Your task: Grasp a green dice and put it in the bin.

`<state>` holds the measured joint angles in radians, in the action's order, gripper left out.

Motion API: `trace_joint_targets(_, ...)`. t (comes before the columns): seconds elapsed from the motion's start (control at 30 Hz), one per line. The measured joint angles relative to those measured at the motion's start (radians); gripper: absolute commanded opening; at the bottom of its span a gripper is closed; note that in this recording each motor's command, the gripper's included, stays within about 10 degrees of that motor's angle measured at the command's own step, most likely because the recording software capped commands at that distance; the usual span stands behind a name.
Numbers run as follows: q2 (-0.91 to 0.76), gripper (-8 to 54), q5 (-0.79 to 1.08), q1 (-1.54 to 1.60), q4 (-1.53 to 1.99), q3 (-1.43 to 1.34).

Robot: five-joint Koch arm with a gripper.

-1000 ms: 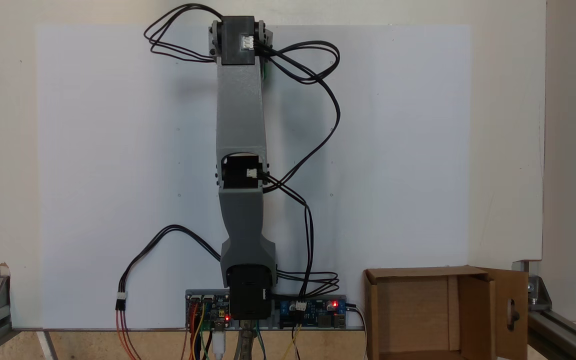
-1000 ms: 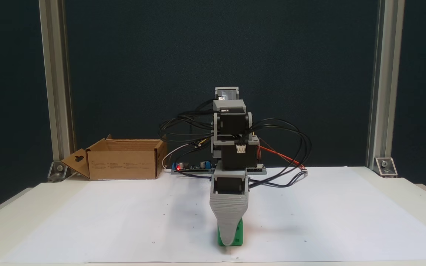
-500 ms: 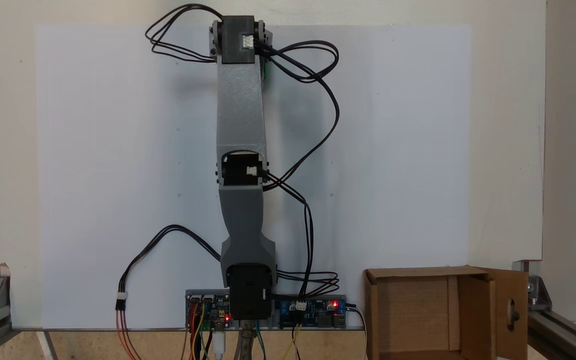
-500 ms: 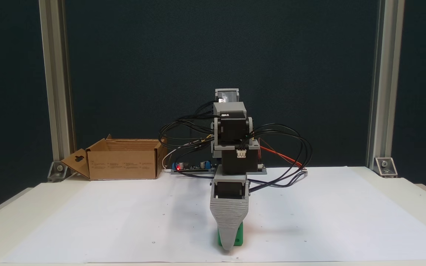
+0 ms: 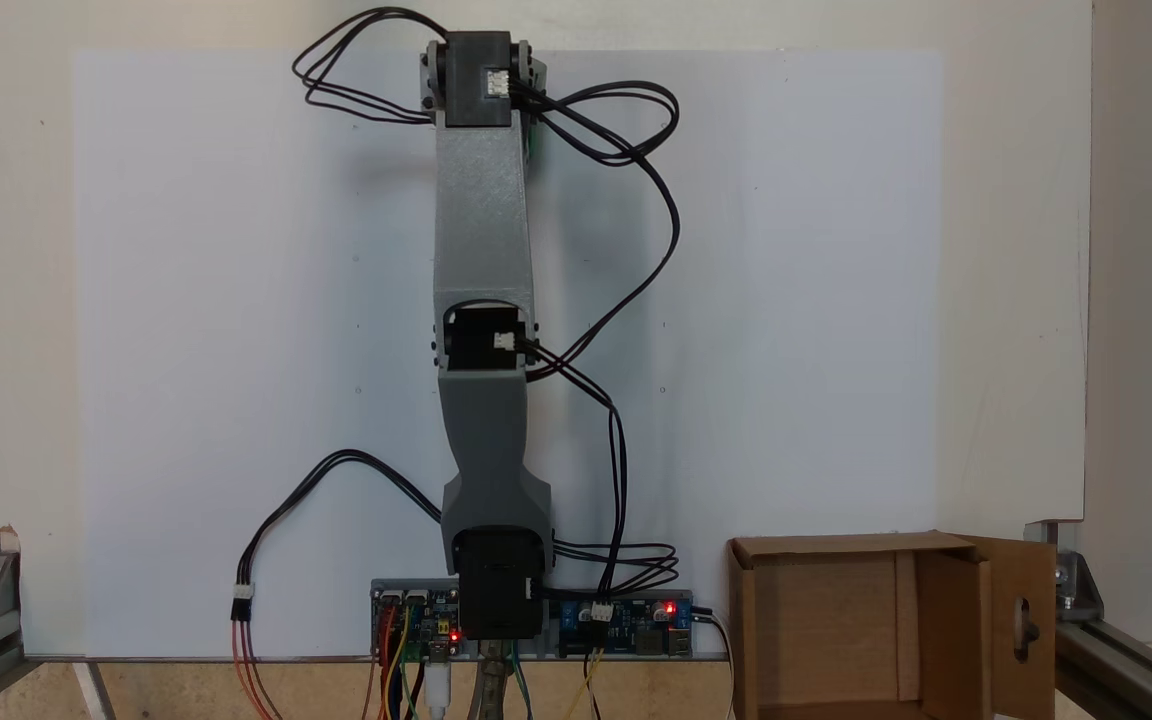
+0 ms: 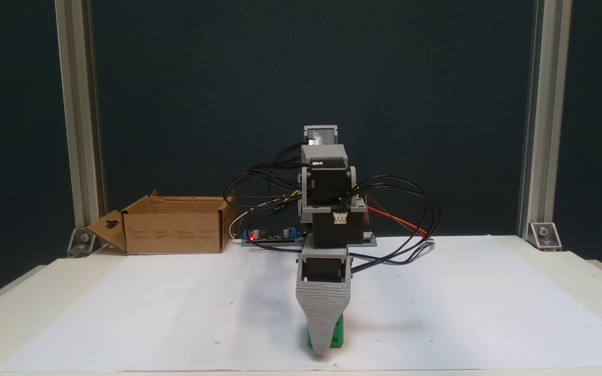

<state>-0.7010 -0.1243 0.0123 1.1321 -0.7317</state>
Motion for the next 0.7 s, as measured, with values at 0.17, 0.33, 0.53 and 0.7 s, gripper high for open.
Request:
trace_joint_targets(0.17,0.0,42.1,0.0,-0.003,-0.002,0.0)
trace_joint_targets(0.33,0.0,41.0,0.0,-0.005,-0.006,0.0)
trace_joint_targets(0.53,0.0,35.3,0.0,-0.006,-0.006,0.0)
trace_joint_targets(0.7,0.0,34.7,0.0,-0.008,-0.006,0.0)
